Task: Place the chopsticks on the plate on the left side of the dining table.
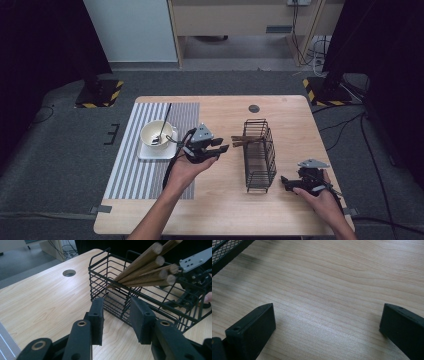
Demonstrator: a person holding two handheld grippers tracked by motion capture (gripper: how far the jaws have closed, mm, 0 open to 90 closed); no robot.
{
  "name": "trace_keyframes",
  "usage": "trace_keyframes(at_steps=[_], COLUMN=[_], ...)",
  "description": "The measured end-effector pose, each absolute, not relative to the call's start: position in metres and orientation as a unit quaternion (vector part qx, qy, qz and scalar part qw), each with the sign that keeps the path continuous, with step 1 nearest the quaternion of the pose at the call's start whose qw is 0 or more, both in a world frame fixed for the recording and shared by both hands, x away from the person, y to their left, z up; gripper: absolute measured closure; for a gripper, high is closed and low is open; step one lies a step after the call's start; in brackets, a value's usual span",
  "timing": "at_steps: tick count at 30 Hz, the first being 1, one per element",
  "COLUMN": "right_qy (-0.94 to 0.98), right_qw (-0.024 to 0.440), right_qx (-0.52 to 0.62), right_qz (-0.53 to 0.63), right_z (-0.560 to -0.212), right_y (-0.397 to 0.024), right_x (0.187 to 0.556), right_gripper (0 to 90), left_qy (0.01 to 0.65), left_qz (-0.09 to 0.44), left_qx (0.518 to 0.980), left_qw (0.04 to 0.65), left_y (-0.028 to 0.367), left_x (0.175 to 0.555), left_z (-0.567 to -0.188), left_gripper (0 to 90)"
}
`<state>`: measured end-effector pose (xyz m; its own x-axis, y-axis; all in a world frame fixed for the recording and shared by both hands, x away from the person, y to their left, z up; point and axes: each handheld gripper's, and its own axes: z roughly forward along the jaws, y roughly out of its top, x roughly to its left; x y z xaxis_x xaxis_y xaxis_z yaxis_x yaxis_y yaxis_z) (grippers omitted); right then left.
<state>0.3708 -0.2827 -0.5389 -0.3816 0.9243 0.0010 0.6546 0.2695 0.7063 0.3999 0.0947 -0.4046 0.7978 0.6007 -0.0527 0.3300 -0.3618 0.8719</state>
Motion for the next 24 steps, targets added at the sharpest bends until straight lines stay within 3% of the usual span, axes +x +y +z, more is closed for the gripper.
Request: trace_keyframes(at_steps=[6, 13, 24], right_qy=[0.768, 0.768, 0.769], right_qw=[0.212, 0.212, 0.212], right_qx=[0.514, 0.514, 0.513], right_qz=[0.318, 0.318, 0.318], right_z=[-0.539, -0.539, -0.539], right_y=[-0.283, -0.283, -0.283], right_x=[0.371, 0.371, 0.371], right_gripper=[0.2, 0.1, 0.2], left_qy=[0.292, 0.293, 0.276], left_qz=[0.133, 0.133, 0.132], left_qx=[0.807, 0.790, 0.788], left_qw=[0.496, 0.522, 0.534], left_y=[0.100, 0.104, 0.094], left_x=[0.396, 0.394, 0.392], left_z=[-0.396, -0.380, -0.365], left_gripper=[68.5, 61.6, 58.2])
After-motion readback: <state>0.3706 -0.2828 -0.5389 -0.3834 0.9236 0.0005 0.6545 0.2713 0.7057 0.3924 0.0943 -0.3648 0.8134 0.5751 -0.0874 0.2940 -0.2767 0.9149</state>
